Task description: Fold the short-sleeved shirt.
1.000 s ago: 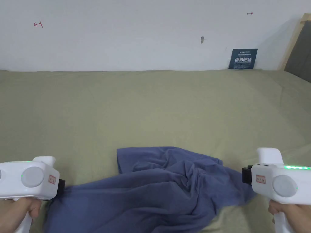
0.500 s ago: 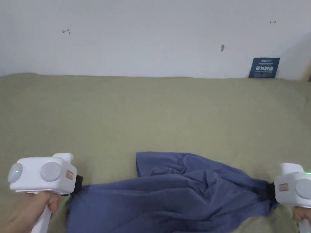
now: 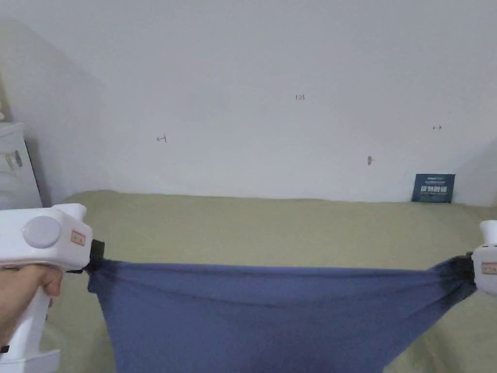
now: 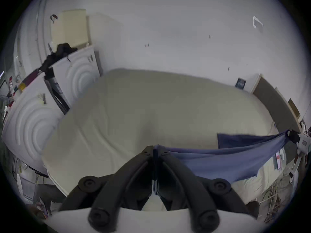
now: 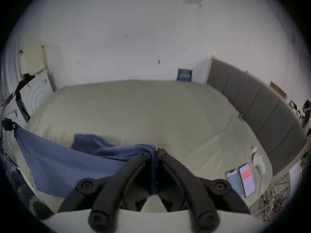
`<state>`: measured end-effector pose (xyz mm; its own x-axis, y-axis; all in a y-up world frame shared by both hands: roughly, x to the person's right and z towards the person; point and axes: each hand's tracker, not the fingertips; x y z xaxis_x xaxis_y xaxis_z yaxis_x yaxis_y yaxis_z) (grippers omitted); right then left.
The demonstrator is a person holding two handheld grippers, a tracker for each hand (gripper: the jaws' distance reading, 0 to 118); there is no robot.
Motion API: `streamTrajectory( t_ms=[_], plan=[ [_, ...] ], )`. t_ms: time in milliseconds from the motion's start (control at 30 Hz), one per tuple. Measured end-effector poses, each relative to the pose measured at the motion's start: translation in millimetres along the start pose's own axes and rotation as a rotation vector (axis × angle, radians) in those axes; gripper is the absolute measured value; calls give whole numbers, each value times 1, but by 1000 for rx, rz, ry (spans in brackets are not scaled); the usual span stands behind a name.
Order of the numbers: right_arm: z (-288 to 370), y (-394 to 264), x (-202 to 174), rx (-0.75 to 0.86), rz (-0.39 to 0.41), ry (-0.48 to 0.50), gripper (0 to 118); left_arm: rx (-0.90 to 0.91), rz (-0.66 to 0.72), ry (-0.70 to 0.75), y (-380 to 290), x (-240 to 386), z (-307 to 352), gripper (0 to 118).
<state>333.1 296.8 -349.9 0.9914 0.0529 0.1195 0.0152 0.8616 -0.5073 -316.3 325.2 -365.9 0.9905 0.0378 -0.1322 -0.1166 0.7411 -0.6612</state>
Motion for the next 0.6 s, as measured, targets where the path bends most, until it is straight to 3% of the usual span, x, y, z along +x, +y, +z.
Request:
streamTrajectory(
  t_ms=[233,600],
  plan=[
    [36,73,-17,146,38,-29,6,156,-21,72,52,4,56,4],
    [4,162,-27,212,16,-50,6,241,-39,192,130,55,40,4]
  ],
)
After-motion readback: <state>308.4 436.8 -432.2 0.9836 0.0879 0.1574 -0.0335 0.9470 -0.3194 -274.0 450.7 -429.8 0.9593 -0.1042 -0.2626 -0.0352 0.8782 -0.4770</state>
